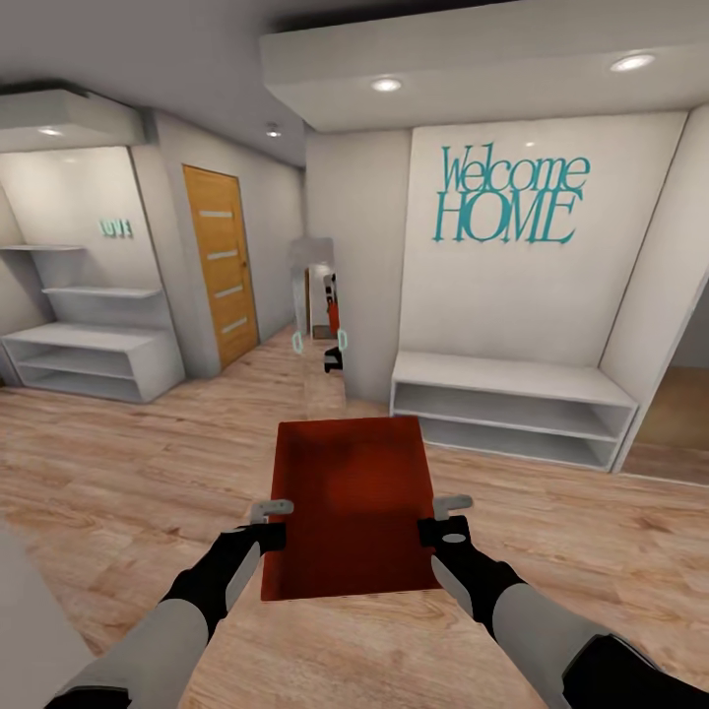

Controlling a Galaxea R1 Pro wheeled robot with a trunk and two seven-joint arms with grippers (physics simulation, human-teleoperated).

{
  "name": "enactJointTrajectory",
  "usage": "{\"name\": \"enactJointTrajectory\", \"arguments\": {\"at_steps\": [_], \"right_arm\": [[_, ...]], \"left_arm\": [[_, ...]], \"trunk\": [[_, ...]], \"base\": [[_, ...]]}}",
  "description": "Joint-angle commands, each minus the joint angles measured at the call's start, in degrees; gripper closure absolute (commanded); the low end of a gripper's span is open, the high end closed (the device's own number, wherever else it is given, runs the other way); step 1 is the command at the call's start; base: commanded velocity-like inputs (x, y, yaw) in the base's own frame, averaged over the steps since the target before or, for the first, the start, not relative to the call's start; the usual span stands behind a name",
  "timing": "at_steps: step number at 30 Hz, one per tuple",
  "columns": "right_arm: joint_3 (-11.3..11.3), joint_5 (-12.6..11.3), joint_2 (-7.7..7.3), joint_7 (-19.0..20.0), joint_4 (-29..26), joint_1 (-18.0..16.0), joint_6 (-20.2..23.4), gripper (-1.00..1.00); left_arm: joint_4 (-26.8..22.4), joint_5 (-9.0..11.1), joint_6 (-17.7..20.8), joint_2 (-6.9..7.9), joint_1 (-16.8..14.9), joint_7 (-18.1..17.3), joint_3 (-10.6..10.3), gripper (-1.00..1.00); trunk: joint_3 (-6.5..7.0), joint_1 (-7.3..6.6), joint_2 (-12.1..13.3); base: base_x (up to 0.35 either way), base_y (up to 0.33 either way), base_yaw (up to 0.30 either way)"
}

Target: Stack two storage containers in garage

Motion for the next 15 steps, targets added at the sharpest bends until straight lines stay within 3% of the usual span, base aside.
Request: {"name": "enactJointTrajectory", "arguments": {"at_steps": [1,12,15], "right_arm": [[-0.55,1.05,-0.07,-0.46,-0.29,-0.11,0.4,1.0],[-0.55,1.02,-0.03,-0.44,-0.29,-0.11,0.41,1.0],[-0.55,1.04,0.01,-0.44,-0.29,-0.11,0.55,1.0]], "left_arm": [[0.11,0.87,0.31,0.05,0.04,0.66,-0.8,1.0],[0.11,0.87,0.31,0.02,0.04,0.66,-0.8,1.0],[0.11,0.87,0.31,0.04,0.04,0.66,-0.8,1.0]], "trunk": [[-0.06,0.06,-0.07],[-0.06,0.06,-0.07],[-0.06,0.06,-0.07]], "base": [[0.323,0.0,0.0],[0.323,0.0,0.001],[0.323,0.0,0.122]]}}
